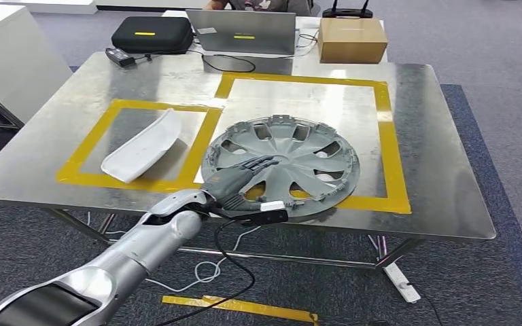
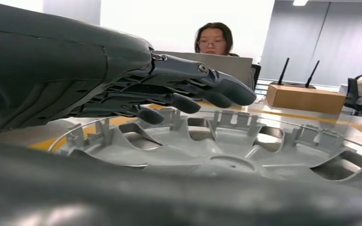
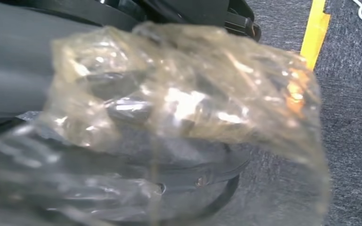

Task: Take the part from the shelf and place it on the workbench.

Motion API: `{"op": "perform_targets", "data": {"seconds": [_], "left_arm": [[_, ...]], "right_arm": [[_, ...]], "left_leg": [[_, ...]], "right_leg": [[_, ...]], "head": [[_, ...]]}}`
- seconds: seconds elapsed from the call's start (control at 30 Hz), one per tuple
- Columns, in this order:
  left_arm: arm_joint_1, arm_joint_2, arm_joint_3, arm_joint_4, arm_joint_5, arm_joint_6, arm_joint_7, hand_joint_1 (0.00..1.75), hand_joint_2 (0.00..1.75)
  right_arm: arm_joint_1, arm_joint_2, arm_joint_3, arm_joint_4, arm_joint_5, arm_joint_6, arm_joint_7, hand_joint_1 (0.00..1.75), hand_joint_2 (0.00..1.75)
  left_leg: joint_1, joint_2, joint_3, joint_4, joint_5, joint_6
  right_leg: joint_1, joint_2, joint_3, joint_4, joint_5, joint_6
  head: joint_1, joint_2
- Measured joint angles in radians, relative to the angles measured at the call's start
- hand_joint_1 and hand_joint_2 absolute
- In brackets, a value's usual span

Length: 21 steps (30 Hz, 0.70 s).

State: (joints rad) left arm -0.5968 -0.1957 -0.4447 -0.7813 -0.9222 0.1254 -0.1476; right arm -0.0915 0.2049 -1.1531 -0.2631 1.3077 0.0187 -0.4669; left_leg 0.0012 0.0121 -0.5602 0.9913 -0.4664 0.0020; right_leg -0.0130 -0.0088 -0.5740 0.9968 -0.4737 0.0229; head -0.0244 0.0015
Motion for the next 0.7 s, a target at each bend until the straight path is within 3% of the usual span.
{"op": "perform_targets", "data": {"seconds": [0.17, 0.5, 0.7], "left_arm": [[0.015, 0.0, -0.002, -0.02, 0.057, 0.002, -0.027, 0.0, 0.0], [0.138, 0.01, 0.008, -0.222, 0.236, -0.008, -0.119, 0.0, 0.0], [0.289, 0.048, 0.021, -0.433, 0.416, -0.047, -0.235, 0.0, 0.0]], "right_arm": [[0.001, 0.0, 0.007, 0.0, -0.014, 0.0, 0.0, 0.0, 0.0], [0.022, 0.0, 0.008, 0.0, -0.047, -0.011, -0.003, 0.0, 0.0], [0.045, 0.0, 0.007, 0.0, -0.069, -0.034, 0.004, 0.0, 0.0]], "left_leg": [[0.0, 0.0, 0.0, 0.0, 0.0, 0.0], [0.0, 0.0, -0.002, 0.0, -0.001, 0.0], [0.0, 0.001, -0.003, 0.0, -0.001, 0.0]], "right_leg": [[0.0, 0.0, 0.0, 0.0, 0.0, 0.0], [0.0, 0.0, -0.002, 0.0, 0.0, 0.0], [0.0, 0.002, -0.002, 0.0, -0.001, 0.0]], "head": [[0.0, 0.0], [0.0, 0.0], [0.0, 0.0]]}}
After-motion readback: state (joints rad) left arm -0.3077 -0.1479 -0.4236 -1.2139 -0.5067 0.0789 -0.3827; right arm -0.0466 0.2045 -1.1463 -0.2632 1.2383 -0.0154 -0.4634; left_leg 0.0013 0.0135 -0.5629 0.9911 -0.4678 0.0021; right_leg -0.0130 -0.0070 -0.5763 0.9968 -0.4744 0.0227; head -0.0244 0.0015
